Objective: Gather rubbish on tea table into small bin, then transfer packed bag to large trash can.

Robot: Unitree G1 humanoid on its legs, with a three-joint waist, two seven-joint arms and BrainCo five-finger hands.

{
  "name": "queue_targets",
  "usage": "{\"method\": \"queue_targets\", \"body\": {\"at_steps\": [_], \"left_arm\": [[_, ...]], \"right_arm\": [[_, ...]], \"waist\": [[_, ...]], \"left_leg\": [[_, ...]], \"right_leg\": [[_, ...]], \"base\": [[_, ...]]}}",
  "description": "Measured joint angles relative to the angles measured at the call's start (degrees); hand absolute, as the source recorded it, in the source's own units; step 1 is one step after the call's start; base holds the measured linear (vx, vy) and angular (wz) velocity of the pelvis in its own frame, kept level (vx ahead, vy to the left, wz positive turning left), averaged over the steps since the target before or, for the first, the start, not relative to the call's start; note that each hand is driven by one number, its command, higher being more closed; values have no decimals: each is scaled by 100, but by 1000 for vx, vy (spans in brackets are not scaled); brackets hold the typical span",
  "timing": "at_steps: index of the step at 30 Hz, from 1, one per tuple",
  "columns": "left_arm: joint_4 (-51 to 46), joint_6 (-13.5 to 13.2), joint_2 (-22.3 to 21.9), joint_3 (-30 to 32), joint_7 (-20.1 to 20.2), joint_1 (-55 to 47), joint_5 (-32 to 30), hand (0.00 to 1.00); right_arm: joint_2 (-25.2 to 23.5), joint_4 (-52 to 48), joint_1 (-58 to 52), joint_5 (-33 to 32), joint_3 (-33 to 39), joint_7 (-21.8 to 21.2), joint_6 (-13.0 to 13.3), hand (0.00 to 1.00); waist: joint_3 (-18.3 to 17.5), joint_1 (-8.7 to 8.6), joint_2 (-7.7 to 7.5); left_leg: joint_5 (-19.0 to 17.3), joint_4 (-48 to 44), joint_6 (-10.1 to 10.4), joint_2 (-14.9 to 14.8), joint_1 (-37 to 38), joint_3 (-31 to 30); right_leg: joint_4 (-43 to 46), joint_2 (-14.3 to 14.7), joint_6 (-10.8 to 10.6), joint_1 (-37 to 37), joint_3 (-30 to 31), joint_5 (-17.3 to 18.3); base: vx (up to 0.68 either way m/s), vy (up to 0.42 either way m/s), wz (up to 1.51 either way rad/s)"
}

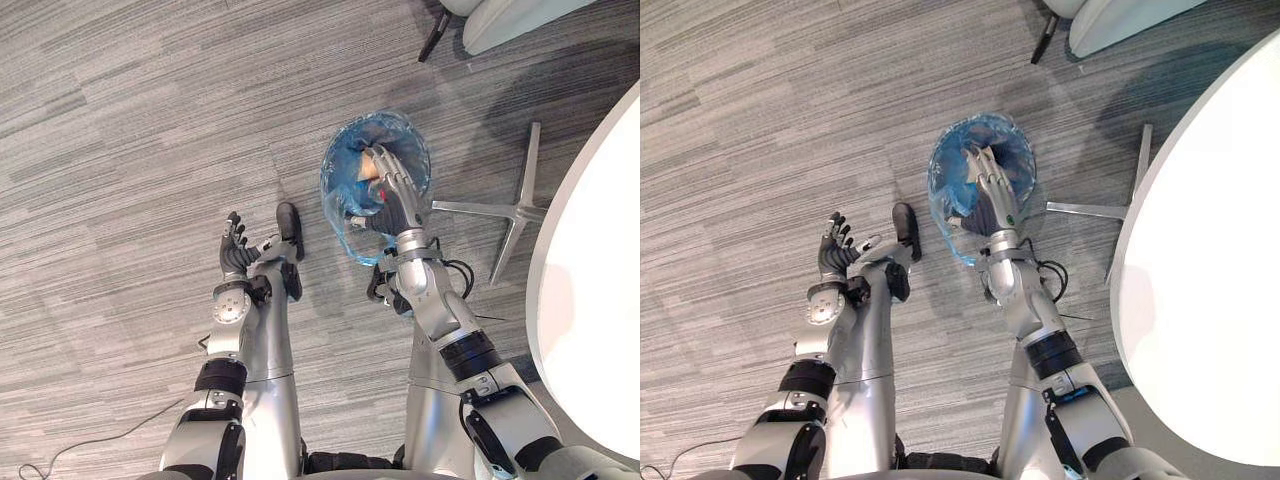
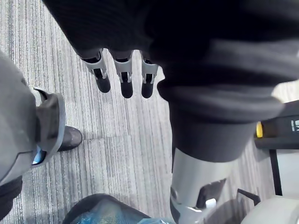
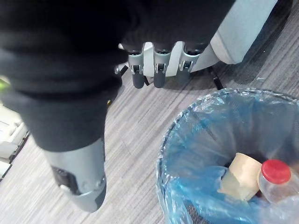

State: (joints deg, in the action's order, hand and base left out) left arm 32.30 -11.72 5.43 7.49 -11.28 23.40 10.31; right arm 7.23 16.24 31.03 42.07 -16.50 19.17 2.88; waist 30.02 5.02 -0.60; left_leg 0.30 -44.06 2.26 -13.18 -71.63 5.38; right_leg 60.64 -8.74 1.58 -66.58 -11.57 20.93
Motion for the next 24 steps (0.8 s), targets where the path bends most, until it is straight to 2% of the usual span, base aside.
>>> {"method": "queue_targets", "body": {"at_steps": [5, 10, 18, 24], "left_arm": [[-51, -33, 63, 3, -11, 12, -2, 0], [-49, -83, 89, 75, -42, 26, -2, 0], [-46, -135, 172, 80, -131, 34, 8, 0], [-33, -206, 186, 72, -131, 37, 26, 0]], "right_arm": [[-48, 327, -60, 334, -282, -191, 103, 0], [-77, 932, 9, 528, -384, -205, 57, 0], [-83, 1887, 542, 582, -382, -193, -223, 0], [-72, 2197, 810, 581, -380, -186, -342, 0]], "waist": [[34, -33, -49], [38, -94, -46], [41, -86, -44], [50, -56, -29]], "left_leg": [[-12, -11, -20, 2, -82, 45], [-24, -50, -37, 6, -196, 37], [-26, -50, -45, 22, -314, 43], [-9, -34, -68, 34, -362, 37]], "right_leg": [[-1, -4, -28, -101, 43, -16], [0, -12, -43, -192, 40, -23], [24, -35, -45, -319, 44, -22], [24, -43, -49, -368, 35, -20]], "base": [[-6, 2, -2], [0, 0, 0], [0, 0, 0], [0, 0, 0]]}}
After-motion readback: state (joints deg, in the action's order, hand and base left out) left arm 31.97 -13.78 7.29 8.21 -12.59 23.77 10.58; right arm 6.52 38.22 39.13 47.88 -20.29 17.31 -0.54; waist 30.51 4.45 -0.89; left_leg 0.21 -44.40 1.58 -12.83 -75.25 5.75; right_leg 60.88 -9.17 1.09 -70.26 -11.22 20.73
